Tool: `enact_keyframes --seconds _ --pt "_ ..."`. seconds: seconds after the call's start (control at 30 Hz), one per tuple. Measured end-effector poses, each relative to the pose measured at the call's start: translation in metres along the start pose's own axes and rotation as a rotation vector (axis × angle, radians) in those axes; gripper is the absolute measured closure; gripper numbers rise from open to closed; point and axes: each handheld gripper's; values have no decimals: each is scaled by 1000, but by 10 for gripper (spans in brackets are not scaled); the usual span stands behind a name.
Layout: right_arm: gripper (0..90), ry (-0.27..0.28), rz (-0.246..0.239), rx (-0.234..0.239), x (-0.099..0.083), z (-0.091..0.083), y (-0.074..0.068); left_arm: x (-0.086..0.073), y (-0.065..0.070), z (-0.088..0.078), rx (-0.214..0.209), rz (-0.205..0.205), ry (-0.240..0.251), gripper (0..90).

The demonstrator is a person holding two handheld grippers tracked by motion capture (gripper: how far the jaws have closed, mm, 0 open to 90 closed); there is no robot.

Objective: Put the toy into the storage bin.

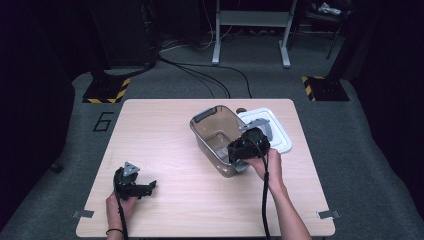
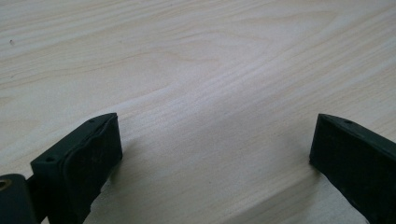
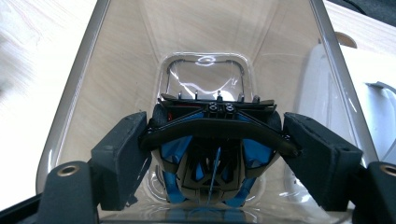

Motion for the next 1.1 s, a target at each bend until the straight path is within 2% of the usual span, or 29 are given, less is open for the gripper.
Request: enact_keyframes --seconds 0.3,0.5,0.6,1.1 --pt "236 -14 17 4 -5 -7 -1 0 0 0 1 1 -1 22" --pt "235 -9 9 8 -9 -7 -4 0 0 0 1 2 -1 22" --pt "235 -6 6 -5 -10 -7 -7 0 0 0 2 3 -1 22" --pt "234 1 8 -5 -10 -7 -6 0 0 0 1 1 -1 22"
Point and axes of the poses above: each handheld gripper's, and its own axes: z roughly forward along the jaws, x roughly out of its top, y roughly to its right, and after that the axes turned 9 degrees about y, right-handed
